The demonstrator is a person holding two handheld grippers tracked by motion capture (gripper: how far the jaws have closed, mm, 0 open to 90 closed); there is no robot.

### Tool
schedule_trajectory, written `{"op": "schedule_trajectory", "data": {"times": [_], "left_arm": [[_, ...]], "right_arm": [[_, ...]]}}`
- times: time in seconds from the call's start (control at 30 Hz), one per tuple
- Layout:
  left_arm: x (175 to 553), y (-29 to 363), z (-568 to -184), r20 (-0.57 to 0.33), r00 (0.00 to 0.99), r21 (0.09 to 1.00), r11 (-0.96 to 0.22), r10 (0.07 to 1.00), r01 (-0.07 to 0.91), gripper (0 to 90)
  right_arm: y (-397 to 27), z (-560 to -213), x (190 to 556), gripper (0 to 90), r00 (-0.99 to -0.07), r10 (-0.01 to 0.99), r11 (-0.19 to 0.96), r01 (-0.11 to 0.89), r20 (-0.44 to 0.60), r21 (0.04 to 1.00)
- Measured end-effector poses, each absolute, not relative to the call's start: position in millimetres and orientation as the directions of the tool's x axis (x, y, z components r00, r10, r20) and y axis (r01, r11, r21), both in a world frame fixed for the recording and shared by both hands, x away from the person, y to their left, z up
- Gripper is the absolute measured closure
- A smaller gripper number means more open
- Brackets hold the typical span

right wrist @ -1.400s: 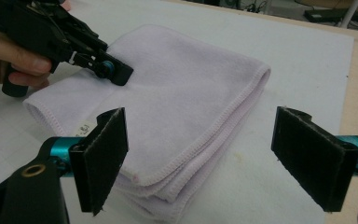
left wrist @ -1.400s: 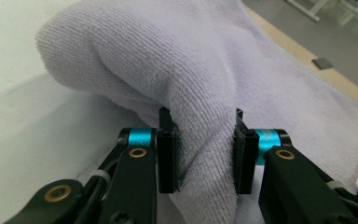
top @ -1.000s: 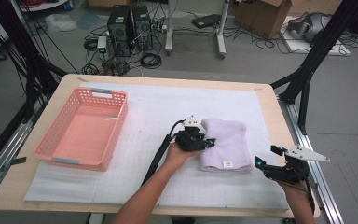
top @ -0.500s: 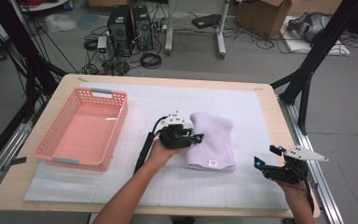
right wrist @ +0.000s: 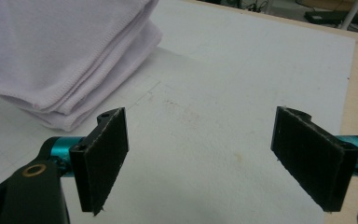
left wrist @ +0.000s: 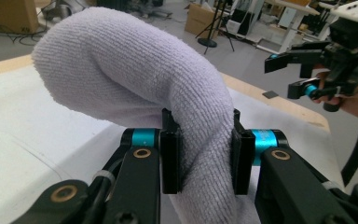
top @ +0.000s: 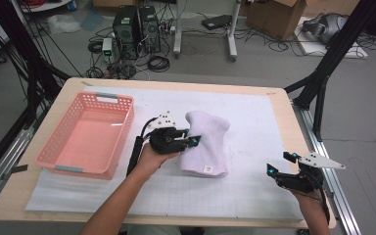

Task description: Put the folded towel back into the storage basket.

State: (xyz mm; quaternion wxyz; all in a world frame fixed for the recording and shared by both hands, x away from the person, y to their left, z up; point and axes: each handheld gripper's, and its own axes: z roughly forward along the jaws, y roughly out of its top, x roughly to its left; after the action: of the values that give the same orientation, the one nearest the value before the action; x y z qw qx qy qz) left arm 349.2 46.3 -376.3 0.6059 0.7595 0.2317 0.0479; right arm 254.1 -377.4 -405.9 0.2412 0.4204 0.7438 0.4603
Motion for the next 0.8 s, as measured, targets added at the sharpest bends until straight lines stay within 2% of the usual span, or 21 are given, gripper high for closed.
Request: {"op": "schedule_trajectory", "data": {"times": [0.33,0.8], "left_arm": [[345.2,69.0,-362.4,-0.189,0.896,0.957,-0.128,0.402,0.26,72.4],[332.1,107.1,-343.1,-0.169,0.925,0.974,-0.089,0.339,0.21,72.7]], "right_arm": [[-376.8,-406.2,254.7,17.7,-0.534,0.845,0.224,0.402,0.028,0.888],[-371.8,-406.6,257.4,17.7,-0.54,0.841,0.231,0.404,0.027,0.885]]}}
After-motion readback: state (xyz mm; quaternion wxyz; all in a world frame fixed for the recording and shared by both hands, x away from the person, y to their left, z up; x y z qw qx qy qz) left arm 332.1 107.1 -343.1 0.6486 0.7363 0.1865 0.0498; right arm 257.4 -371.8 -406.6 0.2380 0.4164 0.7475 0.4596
